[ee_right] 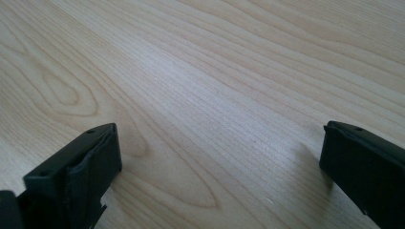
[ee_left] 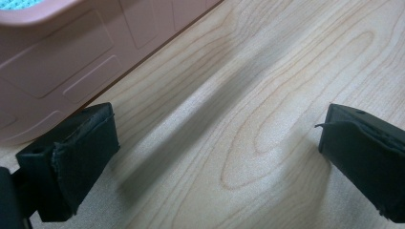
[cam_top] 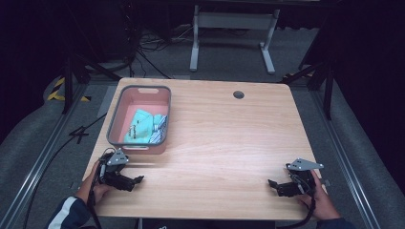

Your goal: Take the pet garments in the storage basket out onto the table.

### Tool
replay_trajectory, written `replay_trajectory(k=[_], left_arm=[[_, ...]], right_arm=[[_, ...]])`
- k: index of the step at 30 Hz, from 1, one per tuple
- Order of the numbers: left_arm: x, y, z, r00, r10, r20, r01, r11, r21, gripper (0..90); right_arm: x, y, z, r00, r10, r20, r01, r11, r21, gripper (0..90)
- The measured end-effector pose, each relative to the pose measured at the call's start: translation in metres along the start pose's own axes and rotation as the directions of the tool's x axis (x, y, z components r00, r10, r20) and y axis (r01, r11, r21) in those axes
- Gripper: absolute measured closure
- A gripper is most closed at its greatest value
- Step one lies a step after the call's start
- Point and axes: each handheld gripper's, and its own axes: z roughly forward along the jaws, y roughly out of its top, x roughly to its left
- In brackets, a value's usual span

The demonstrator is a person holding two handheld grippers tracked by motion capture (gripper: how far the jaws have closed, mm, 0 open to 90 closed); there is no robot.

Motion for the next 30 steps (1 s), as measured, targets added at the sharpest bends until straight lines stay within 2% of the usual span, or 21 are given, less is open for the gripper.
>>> replay_trajectory(k=[8, 12, 14, 16, 20, 22, 23, 26, 27, 28, 30], left_arm=[[0.001, -0.001, -0.001, 0.9999, 0.009, -0.005, -0.009, 1.0, 0.001, 0.0], [-0.001, -0.002, -0.002, 0.9999, -0.001, -0.011, 0.001, 1.0, -0.001, 0.2], [-0.002, -0.002, -0.004, 0.9995, -0.021, -0.024, 0.021, 0.9997, 0.009, 0.4], [-0.003, -0.002, -0.004, 0.9994, -0.023, -0.026, 0.024, 0.9996, 0.017, 0.4], [0.0, 0.002, -0.006, 1.0, 0.005, -0.008, -0.004, 0.9979, 0.065, 0.9], [0.0, 0.002, -0.007, 1.0, 0.006, -0.007, -0.006, 0.9978, 0.066, 1.6], [0.0, 0.003, -0.009, 0.9999, 0.011, -0.006, -0.011, 0.9978, 0.065, 4.0], [-0.001, 0.004, -0.014, 0.9998, 0.02, -0.01, -0.019, 0.997, 0.075, 19.2], [-0.002, 0.004, -0.015, 0.9998, 0.018, -0.012, -0.017, 0.9968, 0.078, 17.6], [-0.004, 0.004, -0.018, 0.9993, 0.034, -0.012, -0.033, 0.9961, 0.082, 17.0], [-0.006, 0.005, -0.023, 0.9989, 0.047, -0.009, -0.046, 0.9961, 0.075, 19.7]], right_arm=[[0.0, 0.0, 0.0, 1.0, 0.0, 0.0, 0.0, 1.0, 0.0, 0.6], [0.0, 0.001, 0.0, 1.0, 0.001, -0.005, -0.001, 1.0, -0.002, 0.5], [0.0, 0.001, 0.001, 1.0, 0.0, -0.007, 0.0, 1.0, -0.002, 0.4], [0.0, 0.001, 0.001, 1.0, 0.0, -0.007, 0.0, 1.0, -0.002, 0.4], [0.0, 0.001, 0.001, 1.0, 0.0, -0.006, 0.0, 1.0, -0.002, 0.5], [0.0, 0.001, 0.001, 1.0, 0.001, -0.005, -0.001, 1.0, -0.002, 0.5], [0.0, 0.0, 0.0, 1.0, 0.002, -0.004, -0.002, 1.0, -0.002, 0.5], [0.0, 0.0, 0.0, 1.0, 0.007, -0.001, -0.007, 1.0, -0.001, 0.5], [0.0, 0.0, 0.0, 1.0, 0.007, -0.001, -0.007, 1.0, -0.001, 0.5], [0.0, 0.0, 0.0, 1.0, 0.008, -0.001, -0.008, 1.0, 0.0, 0.5], [0.0, 0.0, 0.0, 1.0, 0.007, -0.001, -0.007, 1.0, 0.0, 0.5]])
